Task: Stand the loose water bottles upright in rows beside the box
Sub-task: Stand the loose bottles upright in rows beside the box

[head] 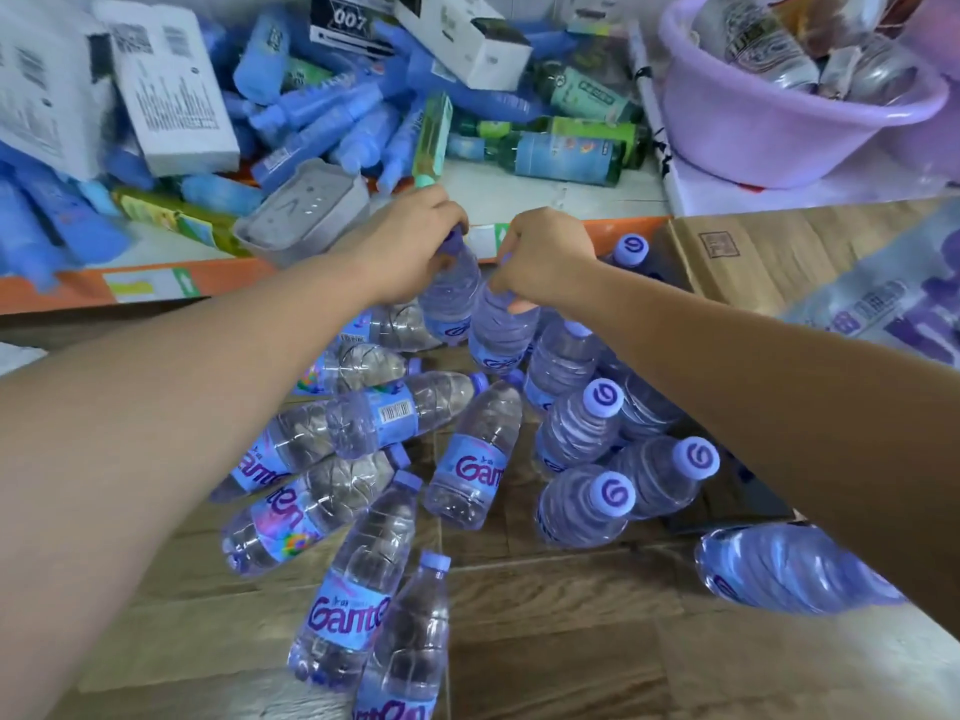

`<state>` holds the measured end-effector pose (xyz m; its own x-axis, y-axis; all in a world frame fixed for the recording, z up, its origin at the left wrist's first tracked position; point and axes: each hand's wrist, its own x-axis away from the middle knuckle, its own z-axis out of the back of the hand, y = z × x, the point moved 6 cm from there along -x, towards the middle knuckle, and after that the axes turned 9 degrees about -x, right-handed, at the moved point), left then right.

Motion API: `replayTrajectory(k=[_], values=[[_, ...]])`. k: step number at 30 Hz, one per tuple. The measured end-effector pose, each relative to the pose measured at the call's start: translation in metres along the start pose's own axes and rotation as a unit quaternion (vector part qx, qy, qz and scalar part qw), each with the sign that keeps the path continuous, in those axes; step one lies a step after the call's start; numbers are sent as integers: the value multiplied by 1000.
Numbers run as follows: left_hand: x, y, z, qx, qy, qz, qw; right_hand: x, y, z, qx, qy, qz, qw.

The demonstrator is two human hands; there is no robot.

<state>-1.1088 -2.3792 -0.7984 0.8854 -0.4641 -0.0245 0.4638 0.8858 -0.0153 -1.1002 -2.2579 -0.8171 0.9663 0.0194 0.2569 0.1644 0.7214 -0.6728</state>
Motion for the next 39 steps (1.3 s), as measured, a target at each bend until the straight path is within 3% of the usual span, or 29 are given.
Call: replayTrajectory(k=[6, 13, 19, 25, 31, 36, 39], values=[[14, -18, 6, 17, 17, 6, 1000, -5, 11, -16, 20, 74, 14, 997], [26, -31, 16, 16, 24, 14, 999, -36, 2, -31, 119, 46, 35, 991], [24, -29, 14, 29, 19, 11, 999, -44, 3, -24, 111, 55, 31, 992], [19, -27, 6, 29, 6, 16, 999, -31, 1, -35, 135, -31, 10, 990], [21, -30, 7, 33, 16, 15, 999, 9, 3, -32, 240, 40, 86, 966], [28, -30, 9, 34, 24, 14, 999, 16, -6, -42, 260, 69, 114, 956], [33, -34, 11, 40, 23, 18, 999, 19, -1, -47, 297, 28, 103, 949]])
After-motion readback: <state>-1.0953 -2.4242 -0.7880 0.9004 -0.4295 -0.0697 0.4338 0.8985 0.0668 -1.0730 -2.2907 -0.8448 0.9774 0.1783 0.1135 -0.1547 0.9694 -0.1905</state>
